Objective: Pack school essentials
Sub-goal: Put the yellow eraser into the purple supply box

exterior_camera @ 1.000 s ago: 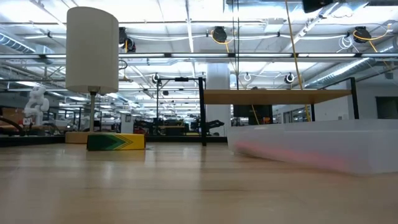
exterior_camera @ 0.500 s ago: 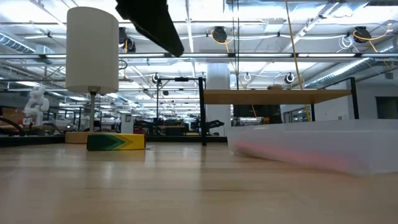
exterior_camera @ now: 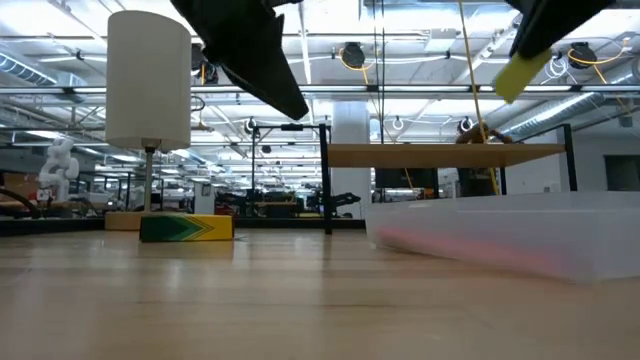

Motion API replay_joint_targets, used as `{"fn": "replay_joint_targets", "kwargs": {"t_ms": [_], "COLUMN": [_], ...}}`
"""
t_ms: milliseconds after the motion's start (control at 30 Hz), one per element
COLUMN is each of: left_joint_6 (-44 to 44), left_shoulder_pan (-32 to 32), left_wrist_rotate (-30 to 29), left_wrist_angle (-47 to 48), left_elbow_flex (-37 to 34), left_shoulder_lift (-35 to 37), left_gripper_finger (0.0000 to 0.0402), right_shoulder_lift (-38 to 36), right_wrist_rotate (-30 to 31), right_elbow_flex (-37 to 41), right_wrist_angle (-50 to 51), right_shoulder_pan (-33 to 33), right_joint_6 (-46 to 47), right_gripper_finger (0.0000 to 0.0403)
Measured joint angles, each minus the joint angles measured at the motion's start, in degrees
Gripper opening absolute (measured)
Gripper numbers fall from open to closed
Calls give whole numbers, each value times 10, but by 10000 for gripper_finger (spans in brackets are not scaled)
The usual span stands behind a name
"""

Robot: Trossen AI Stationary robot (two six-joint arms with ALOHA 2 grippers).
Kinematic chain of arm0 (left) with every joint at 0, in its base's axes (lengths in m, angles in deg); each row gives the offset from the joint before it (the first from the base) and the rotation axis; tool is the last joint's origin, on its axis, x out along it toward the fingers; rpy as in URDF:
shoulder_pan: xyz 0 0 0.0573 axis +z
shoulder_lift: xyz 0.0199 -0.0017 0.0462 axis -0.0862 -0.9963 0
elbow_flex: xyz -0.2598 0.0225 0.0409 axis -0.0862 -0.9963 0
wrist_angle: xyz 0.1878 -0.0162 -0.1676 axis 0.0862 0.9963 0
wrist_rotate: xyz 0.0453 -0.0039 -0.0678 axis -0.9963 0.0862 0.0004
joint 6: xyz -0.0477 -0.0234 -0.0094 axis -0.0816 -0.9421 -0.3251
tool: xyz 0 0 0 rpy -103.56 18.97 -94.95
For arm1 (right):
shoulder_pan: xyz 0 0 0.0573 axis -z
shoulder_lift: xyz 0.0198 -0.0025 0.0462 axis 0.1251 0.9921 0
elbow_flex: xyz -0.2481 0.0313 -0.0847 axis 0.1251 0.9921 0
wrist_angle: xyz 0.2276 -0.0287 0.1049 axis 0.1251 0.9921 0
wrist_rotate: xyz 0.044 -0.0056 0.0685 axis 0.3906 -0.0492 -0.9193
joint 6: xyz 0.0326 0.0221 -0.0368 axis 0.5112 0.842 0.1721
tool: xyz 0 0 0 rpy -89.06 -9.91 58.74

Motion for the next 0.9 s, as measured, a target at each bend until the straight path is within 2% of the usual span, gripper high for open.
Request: {"fn": "replay_joint_targets", "kwargs": {"t_ms": [167,500,900], "left_joint_6": [-5,-4,-10], "left_shoulder_pan": [8,7,10], "left_wrist_rotate": [0,0,0], "left_wrist_angle": [-22,-25,-29], "left_elbow_flex": [-5,-6,-6], "left_shoulder_lift": [0,0,0], "left_gripper_finger": [161,161,161], "right_shoulder_lift": [0,0,0], "right_wrist_rotate": [3,2,-11], "right_elbow_flex": [25,134,175], "right_wrist_angle": [15,-65,-124], "right_shoulder_pan": [30,69,97], "right_joint_6": [24,3,-36], "right_gripper_finger": [13,13,21]}}
